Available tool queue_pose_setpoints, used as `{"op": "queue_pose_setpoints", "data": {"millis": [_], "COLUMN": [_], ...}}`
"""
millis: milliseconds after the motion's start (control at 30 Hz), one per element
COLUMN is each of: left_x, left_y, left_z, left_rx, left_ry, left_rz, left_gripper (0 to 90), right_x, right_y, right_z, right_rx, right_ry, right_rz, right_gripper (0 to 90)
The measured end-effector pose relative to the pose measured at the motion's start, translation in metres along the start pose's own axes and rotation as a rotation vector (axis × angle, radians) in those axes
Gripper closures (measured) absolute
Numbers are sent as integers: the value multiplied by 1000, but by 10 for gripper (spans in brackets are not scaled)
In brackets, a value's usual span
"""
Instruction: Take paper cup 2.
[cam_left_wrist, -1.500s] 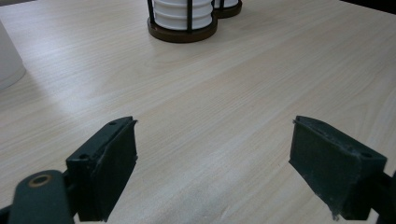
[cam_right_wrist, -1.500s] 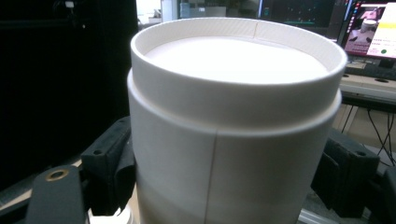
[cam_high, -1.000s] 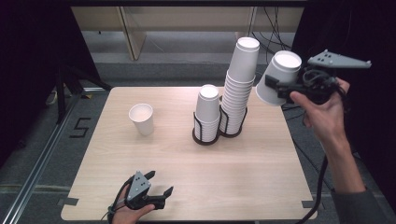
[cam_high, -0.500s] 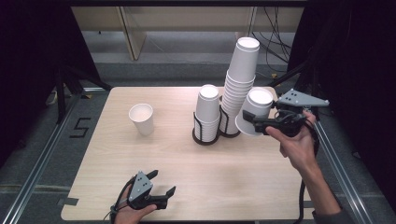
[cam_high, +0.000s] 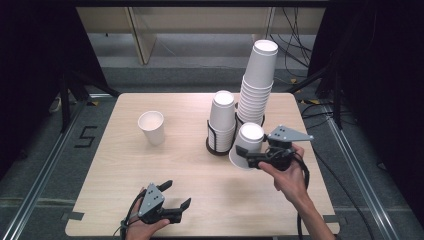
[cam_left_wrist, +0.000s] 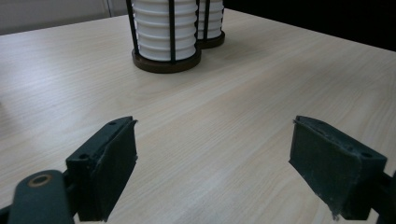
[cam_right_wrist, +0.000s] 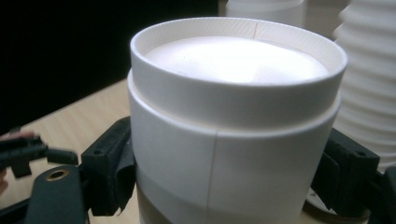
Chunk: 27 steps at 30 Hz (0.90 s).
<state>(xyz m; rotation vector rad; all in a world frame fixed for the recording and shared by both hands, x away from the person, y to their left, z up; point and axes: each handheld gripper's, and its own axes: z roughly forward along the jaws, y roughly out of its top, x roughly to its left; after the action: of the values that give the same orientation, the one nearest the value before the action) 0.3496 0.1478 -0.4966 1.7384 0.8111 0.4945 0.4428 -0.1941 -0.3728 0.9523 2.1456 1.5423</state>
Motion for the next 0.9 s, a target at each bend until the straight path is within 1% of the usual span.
{"op": "queue_pose_setpoints", "data": {"millis": [33, 67, 100, 133, 167, 200, 233, 267, 300, 333, 367, 400, 433, 467, 500, 533, 567, 600, 633, 667, 700, 733, 767, 800, 833, 867, 900], "left_x": [0, -1, -2, -3, -4, -4, -6, -7, -8, -9, -10, -11, -13, -14, -16, -17, -18, -19, -20, -21, -21, -22, -22, -23, -23, -24, -25], "left_y": [0, 0, 0, 0, 0, 0, 0, 0, 0, 0, 0, 1, 2, 2, 2, 1, 2, 2, 1, 2, 2, 2, 2, 2, 2, 2, 2], "left_z": [1, 2, 2, 3, 4, 5, 6, 7, 9, 10, 13, 14, 14, 15, 16, 19, 19, 20, 21, 22, 21, 22, 23, 22, 23, 22, 22], "left_rx": [-17, -22, -19, -17, -30, -37, -37, -30, -39, -34, -52, -60, -53, -60, -59, -75, -64, -64, -67, -73, -66, -75, -87, -83, -96, -84, -84], "left_ry": [-16, -21, -18, -21, -34, -40, -38, -44, -57, -57, -75, -84, -81, -87, -92, -103, -102, -108, -116, -122, -111, -115, -124, -119, -131, -127, -126], "left_rz": [-4, -4, -2, 5, -4, -4, -8, -6, -19, -22, -32, -37, -38, -31, -31, -32, -25, -21, -22, -20, -19, -21, -22, -23, -22, -17, -12], "left_gripper": [142, 142, 142, 142, 142, 142, 142, 142, 142, 142, 142, 142, 142, 142, 142, 142, 142, 142, 142, 142, 142, 142, 142, 142, 142, 142, 142], "right_x": [2, 7, 7, 11, 14, 17, 20, 24, 27, 29, 32, 35, 37, 40, 43, 43, 45, 47, 49, 51, 52, 54, 55, 59, 59, 61, 62], "right_y": [-4, -10, -10, -12, -14, -15, -17, -18, -19, -21, -22, -22, -23, -25, -27, -27, -28, -29, -30, -30, -31, -32, -32, -33, -34, -34, -35], "right_z": [5, 12, 12, 15, 18, 21, 24, 25, 27, 30, 31, 33, 34, 35, 38, 38, 40, 41, 42, 43, 44, 45, 46, 47, 49, 49, 51], "right_rx": [0, 11, 11, 16, 15, 23, 21, 24, 31, 30, 27, 31, 32, 31, 26, 26, 26, 25, 31, 29, 28, 35, 32, 39, 36, 44, 40], "right_ry": [16, 35, 35, 31, 53, 47, 74, 78, 88, 105, 105, 109, 118, 126, 125, 125, 139, 152, 145, 167, 164, 161, 176, 173, 195, 181, 205], "right_rz": [10, 5, 5, 6, 14, -3, -2, 5, 4, 3, -2, -10, -19, -5, -36, -36, -30, -22, -28, -25, -35, -37, -43, -22, -36, -49, -45], "right_gripper": [200, 200, 200, 200, 200, 200, 200, 200, 200, 200, 200, 200, 200, 200, 200, 200, 200, 200, 200, 200, 200, 200, 200, 200, 200, 200, 200]}}
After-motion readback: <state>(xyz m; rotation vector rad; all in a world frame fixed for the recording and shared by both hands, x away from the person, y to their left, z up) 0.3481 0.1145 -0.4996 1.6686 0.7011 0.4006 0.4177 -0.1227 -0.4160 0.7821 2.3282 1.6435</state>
